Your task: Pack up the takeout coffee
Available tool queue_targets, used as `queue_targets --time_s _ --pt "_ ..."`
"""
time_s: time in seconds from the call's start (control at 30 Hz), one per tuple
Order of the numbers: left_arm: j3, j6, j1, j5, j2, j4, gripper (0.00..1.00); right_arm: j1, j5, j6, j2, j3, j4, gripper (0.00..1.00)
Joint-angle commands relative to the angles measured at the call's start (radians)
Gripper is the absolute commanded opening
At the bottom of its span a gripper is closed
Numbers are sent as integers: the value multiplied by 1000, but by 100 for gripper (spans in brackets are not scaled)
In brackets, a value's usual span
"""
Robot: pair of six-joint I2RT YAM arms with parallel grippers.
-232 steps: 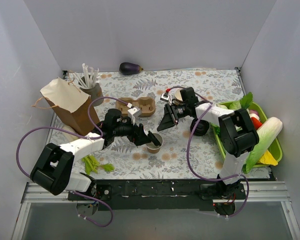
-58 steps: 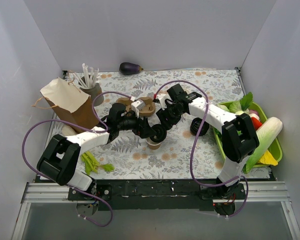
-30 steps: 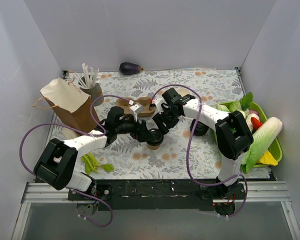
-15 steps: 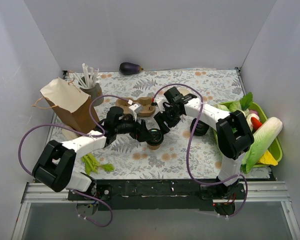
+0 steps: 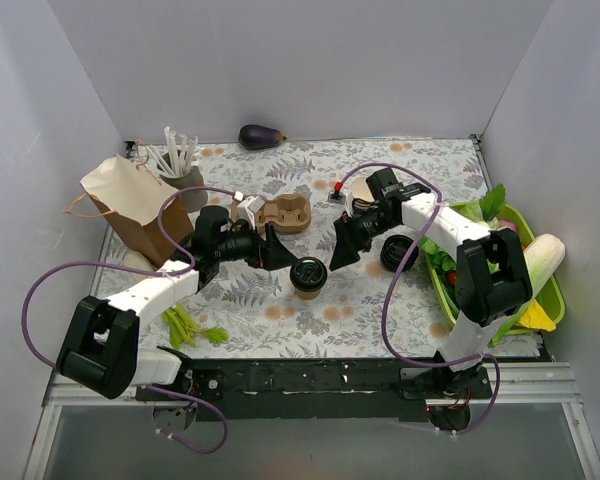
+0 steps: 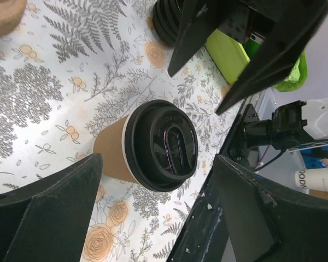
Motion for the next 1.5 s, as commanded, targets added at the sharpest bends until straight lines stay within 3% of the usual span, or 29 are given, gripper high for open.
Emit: queue_targets --time_s 0.0,0.17,0.27,0.57,0.93,1.33,1.47 --pt "-24 -85 3 72 18 55 82 -12 -391 -34 28 -22 -45 79" --pt "-21 -117 3 141 86 109 82 -10 -472 27 69 -11 -18 80" --pt "-38 -126 4 129 104 121 82 -4 -454 79 89 -13 19 90" --pt "-69 -168 8 155 150 165 79 31 -391 188 121 -45 109 96" --pt "-127 -229 34 205 215 294 75 57 -310 194 173 -19 117 96" --pt "-173 -317 63 270 319 474 73 73 -313 269 273 1 191 82" --pt "-175 -338 66 264 331 477 73 73 -354 289 301 -17 212 71"
